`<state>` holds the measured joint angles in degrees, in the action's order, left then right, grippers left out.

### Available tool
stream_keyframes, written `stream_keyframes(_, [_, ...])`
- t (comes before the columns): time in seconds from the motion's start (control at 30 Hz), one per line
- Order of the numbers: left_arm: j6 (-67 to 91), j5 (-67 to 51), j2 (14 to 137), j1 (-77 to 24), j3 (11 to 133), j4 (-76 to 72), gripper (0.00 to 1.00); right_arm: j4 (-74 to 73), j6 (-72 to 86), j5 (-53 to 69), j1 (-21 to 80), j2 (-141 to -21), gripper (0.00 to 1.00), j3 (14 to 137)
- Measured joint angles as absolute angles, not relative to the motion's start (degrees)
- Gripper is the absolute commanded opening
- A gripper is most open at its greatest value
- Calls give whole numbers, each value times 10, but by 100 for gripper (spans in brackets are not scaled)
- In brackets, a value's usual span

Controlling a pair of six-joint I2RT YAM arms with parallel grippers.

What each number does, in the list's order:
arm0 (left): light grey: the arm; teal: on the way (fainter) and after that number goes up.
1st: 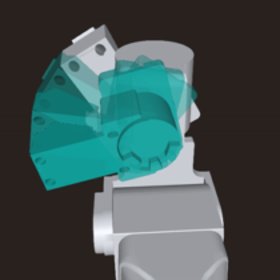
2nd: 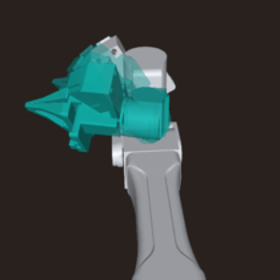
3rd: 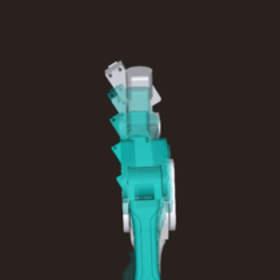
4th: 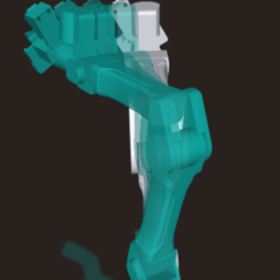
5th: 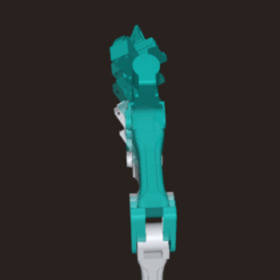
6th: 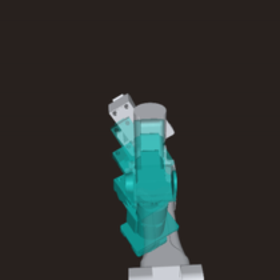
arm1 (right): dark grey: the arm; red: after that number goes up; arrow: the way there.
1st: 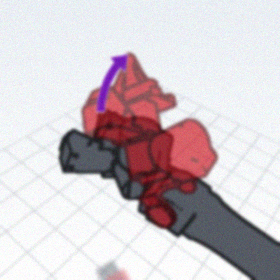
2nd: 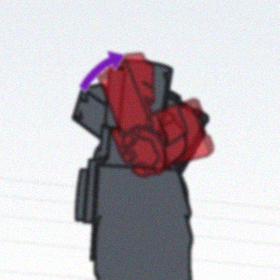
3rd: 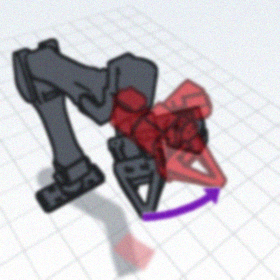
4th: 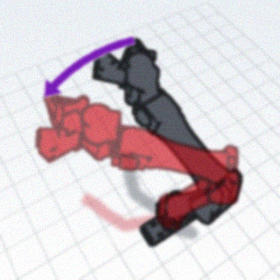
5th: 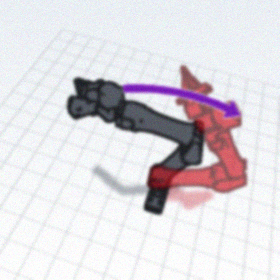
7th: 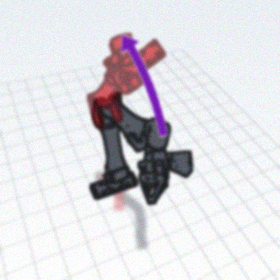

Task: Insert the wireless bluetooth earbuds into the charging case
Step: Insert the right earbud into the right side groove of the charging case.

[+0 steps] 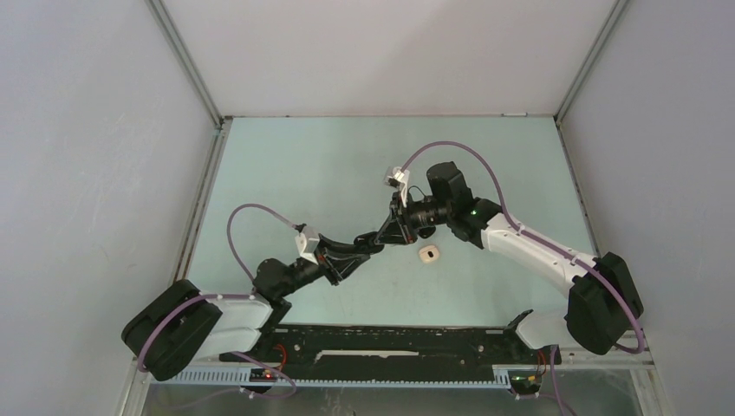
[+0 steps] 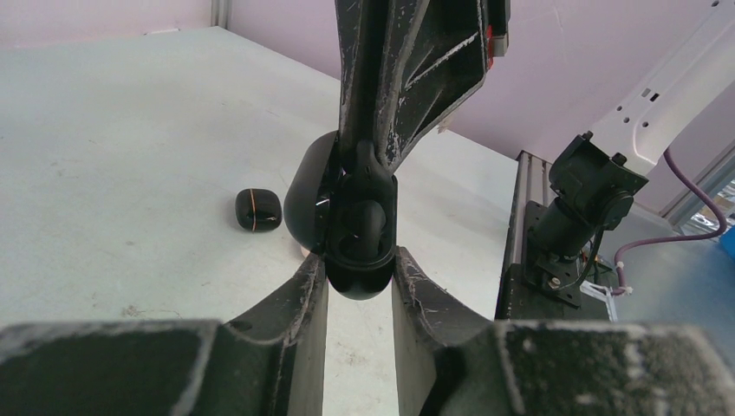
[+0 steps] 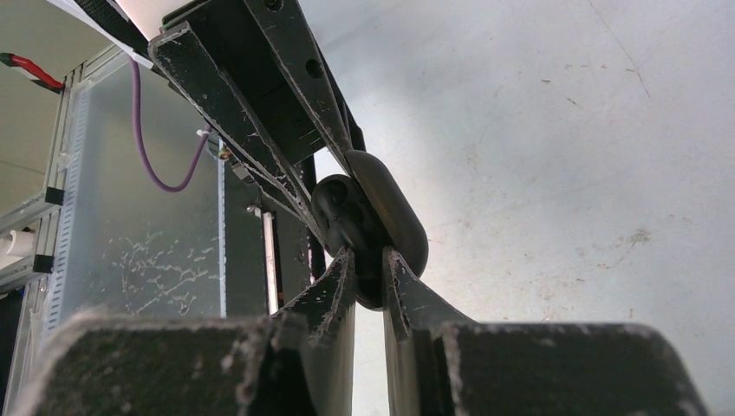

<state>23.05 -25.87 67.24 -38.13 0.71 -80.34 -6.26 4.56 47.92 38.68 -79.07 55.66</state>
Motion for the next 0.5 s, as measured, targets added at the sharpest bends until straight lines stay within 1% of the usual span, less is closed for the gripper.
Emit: stream_keyframes(0.5, [231, -258, 672, -381, 7, -805, 0, -63, 40, 471, 390, -791, 6, 557])
